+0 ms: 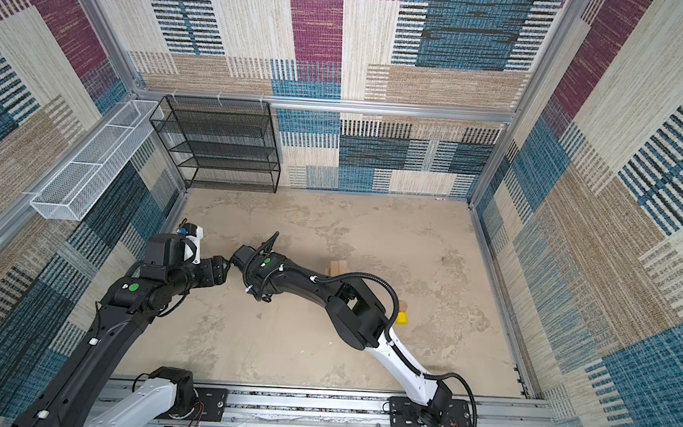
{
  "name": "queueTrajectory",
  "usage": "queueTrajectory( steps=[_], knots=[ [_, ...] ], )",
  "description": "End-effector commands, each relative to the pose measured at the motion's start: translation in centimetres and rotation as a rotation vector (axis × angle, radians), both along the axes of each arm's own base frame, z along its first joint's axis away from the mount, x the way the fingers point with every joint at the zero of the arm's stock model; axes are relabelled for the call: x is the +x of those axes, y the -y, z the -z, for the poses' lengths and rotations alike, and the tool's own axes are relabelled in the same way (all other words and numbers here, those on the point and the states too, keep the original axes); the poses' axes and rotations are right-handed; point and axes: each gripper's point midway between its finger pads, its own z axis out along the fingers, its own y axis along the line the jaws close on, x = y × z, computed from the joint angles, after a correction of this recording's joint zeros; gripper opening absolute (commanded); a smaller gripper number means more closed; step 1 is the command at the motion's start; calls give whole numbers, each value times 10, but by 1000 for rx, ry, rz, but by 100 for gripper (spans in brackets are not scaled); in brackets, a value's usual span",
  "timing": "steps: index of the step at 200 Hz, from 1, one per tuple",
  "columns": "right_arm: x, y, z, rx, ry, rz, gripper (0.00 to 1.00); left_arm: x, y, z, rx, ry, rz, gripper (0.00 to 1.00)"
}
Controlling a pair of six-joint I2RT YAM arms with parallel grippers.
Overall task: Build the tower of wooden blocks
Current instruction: 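Reach the right gripper across to the yellow marked cube and close on it, then lift the yellow marked cube with the right gripper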
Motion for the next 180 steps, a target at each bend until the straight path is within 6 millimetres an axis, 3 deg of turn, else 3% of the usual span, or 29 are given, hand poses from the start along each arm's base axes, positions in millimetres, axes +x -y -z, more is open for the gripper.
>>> queueTrajectory(
  steps=[1,70,180],
  knots=[
    [-1,-7,2,-5,2,-32,51,2,4,-1,-26,9,5,80],
    [-1,-3,6,-58,2,-50,46,1,2,0,-19,7,-1,79],
    [-1,8,-5,-120,31,-72,39,2,4,1,-27,1,6,79]
  ],
)
